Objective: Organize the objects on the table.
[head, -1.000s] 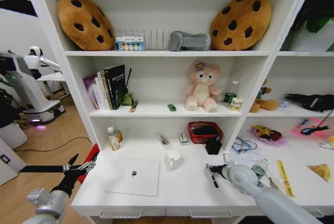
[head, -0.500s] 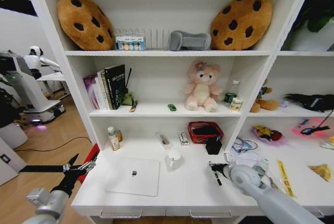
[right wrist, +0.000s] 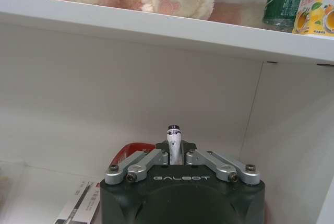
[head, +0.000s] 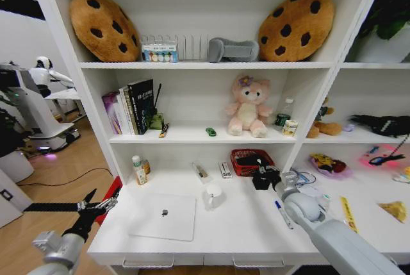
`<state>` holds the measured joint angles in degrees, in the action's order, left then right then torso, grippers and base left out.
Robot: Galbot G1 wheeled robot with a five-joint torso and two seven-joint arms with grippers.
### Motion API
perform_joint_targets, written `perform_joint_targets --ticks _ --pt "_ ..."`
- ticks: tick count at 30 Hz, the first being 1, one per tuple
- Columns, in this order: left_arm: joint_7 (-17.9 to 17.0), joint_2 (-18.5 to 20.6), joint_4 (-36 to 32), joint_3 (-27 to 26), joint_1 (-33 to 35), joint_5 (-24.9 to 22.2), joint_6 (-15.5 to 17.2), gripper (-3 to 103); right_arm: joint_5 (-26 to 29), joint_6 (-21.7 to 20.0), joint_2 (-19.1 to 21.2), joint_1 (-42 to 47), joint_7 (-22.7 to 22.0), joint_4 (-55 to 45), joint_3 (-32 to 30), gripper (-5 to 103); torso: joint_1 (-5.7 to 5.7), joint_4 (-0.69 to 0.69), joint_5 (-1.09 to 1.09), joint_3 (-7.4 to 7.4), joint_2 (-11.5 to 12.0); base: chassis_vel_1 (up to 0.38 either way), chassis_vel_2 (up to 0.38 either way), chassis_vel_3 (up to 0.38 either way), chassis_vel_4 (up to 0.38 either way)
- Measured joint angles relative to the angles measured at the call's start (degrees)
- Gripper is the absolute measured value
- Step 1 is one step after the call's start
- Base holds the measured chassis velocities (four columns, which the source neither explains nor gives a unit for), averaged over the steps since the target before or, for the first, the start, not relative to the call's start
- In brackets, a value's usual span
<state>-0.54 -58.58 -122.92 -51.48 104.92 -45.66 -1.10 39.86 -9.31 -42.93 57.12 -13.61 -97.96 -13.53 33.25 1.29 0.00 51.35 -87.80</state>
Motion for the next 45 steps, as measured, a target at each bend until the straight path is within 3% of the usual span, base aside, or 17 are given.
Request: perform_joint_targets --ticks 15,20,22,23,27,28,31,37,41,45 --pt "0.00 0.00 0.00 0.00 0.00 0.00 0.00 100 -1.04 3.97 -3.59 -11.31 1.96 13.89 6.61 9 0.00 0.01 0.00 -0.01 0.00 0.000 0.000 0.000 0.000" --pt "0.00 0.00 0.00 0.00 0.00 0.00 0.00 100 -0.93 4.33 -4.58 -12.97 2.06 15.37 7.61 24 0.00 -0.01 0.00 0.00 0.00 0.000 0.000 0.000 0.000" --pt "0.00 0.00 0.00 0.00 0.00 0.00 0.00 100 -0.99 3.87 -4.27 -11.84 2.06 14.33 7.54 35 0.00 -0.01 -0.01 0.00 -0.01 0.000 0.000 0.000 0.000" --pt "0.00 0.00 0.00 0.00 0.00 0.00 0.00 100 -0.99 3.87 -4.27 -11.84 2.06 14.33 7.54 35 0.00 -0.01 -0.01 0.00 -0.01 0.000 0.000 0.000 0.000" --pt "0.01 0.00 0.00 0.00 0.00 0.00 0.00 100 -1.57 3.56 -3.17 -6.76 1.65 11.86 5.63 57 -0.01 0.02 0.00 0.00 -0.01 0.000 0.000 0.000 0.000" --pt "0.01 0.00 0.00 0.00 0.00 0.00 0.00 100 -1.57 3.56 -3.17 -6.76 1.65 11.86 5.63 57 -0.01 0.02 0.00 0.00 -0.01 0.000 0.000 0.000 0.000" --pt "0.00 0.00 0.00 0.00 0.00 0.00 0.00 100 -1.73 3.47 -2.51 -4.66 1.34 9.72 4.62 63 -0.01 0.02 0.00 0.00 -0.02 0.000 0.000 0.000 0.000" --pt "0.00 0.00 0.00 0.00 0.00 0.00 0.00 100 -0.39 1.46 -0.78 0.96 -1.24 -0.65 1.76 89 -0.01 0.00 -0.01 -0.01 -0.01 0.000 0.000 0.000 0.000" --pt "0.00 0.00 0.00 0.00 0.00 0.00 0.00 100 1.35 -0.93 -0.45 8.49 -3.70 -8.72 -2.75 99 -0.01 -0.01 -0.01 -0.01 -0.02 0.000 0.000 0.000 0.000" --pt "0.00 0.00 0.00 0.00 0.00 0.00 0.00 100 1.89 -2.63 -0.41 14.37 -5.05 -13.21 -5.76 100 -0.01 0.01 0.01 -0.01 -0.02 0.000 0.000 0.000 0.000"
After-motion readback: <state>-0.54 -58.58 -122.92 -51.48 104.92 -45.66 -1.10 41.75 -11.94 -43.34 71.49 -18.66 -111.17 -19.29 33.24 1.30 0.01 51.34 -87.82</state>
